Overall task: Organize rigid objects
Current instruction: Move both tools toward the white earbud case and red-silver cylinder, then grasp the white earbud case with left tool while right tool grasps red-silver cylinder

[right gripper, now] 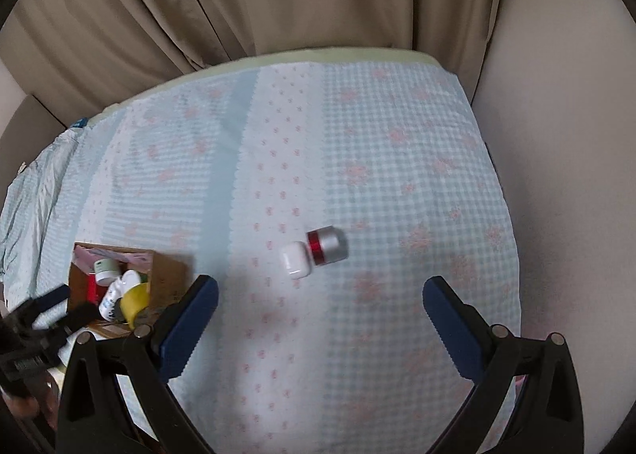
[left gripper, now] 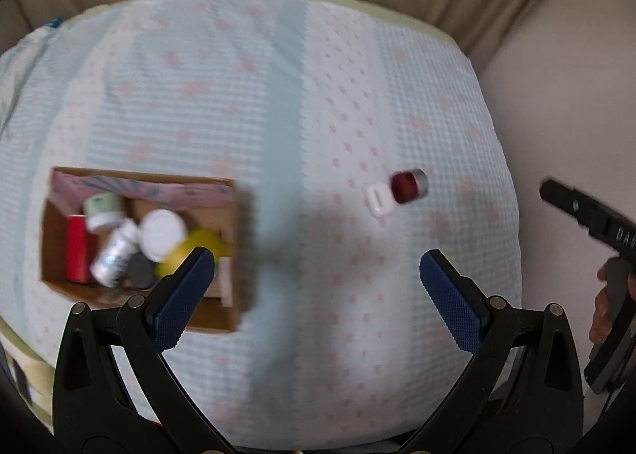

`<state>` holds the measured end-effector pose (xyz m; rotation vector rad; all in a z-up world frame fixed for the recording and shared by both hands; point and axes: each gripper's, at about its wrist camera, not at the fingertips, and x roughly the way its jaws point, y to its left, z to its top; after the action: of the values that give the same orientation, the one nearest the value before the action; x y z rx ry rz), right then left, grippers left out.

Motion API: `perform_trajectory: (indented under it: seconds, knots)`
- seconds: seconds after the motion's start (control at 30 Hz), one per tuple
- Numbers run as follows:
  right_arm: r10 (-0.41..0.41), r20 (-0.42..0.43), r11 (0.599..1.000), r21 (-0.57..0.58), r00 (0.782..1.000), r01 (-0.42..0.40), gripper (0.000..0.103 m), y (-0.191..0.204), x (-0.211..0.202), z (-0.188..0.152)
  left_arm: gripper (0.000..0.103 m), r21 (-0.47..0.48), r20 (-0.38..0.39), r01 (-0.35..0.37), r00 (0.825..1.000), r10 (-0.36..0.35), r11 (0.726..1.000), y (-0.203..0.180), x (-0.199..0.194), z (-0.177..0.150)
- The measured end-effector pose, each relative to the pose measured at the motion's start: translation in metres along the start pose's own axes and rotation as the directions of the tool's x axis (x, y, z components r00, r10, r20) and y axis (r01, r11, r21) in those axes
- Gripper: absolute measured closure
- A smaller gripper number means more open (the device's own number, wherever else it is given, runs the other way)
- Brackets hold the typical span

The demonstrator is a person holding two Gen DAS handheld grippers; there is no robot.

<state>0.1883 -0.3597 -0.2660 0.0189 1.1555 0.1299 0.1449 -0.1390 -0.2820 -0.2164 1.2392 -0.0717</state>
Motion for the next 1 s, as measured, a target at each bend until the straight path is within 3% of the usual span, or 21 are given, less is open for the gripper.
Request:
perform_trajectory:
  seconds: [0.17,0.3,0.4,0.53,0.7,0.77,0.83,0.93,1.0]
  knots:
    - [0.015,-0.046,1.000,-0.025,0.999,-0.017,0.001,-0.013,0.034,0.013,0.000,0.113,-0.055,0.033,0.998,-0.027,0.993,-0.039,0.051,0.003]
    - [0.036,-0.073,0.995,-0.085,0.997,-0.042,0.001,-0.015,0.063,0.015,0.000,0.319,-0.053,0.038,0.998,-0.022,0.947,-0.064,0.088,0.009]
    - [0.058,-0.091,0.991,-0.114,0.994,-0.068,0.001,-0.020,0.089,0.015,0.000,0.471,-0.065,0.051,0.998,-0.023,0.881,-0.078,0.117,0.016]
    - [0.097,-0.086,0.984,-0.142,0.992,-0.108,0.001,-0.028,0.128,0.009,0.000,0.656,-0.088,0.088,0.995,-0.040,0.749,-0.095,0.162,0.025]
    - [0.137,-0.078,0.978,-0.148,0.987,-0.148,0.013,-0.033,0.172,-0.002,0.007,0.774,-0.136,0.154,0.988,-0.076,0.614,-0.107,0.216,0.031]
    - [0.147,-0.067,0.978,-0.140,0.987,-0.156,0.016,-0.034,0.188,-0.008,0.010,0.798,-0.144,0.154,0.987,-0.064,0.583,-0.110,0.235,0.028]
    - [0.155,-0.065,0.978,-0.129,0.986,-0.162,0.024,-0.033,0.201,-0.013,0.019,0.807,-0.155,0.148,0.987,-0.038,0.572,-0.112,0.253,0.027]
    - [0.165,-0.051,0.979,-0.113,0.985,-0.170,0.032,-0.033,0.215,-0.020,0.022,0.804,-0.187,0.178,0.981,-0.043,0.568,-0.110,0.269,0.024]
    - [0.182,-0.037,0.977,-0.108,0.983,-0.185,0.034,-0.033,0.219,-0.020,0.022,0.816,-0.189,0.182,0.981,-0.046,0.549,-0.110,0.275,0.022]
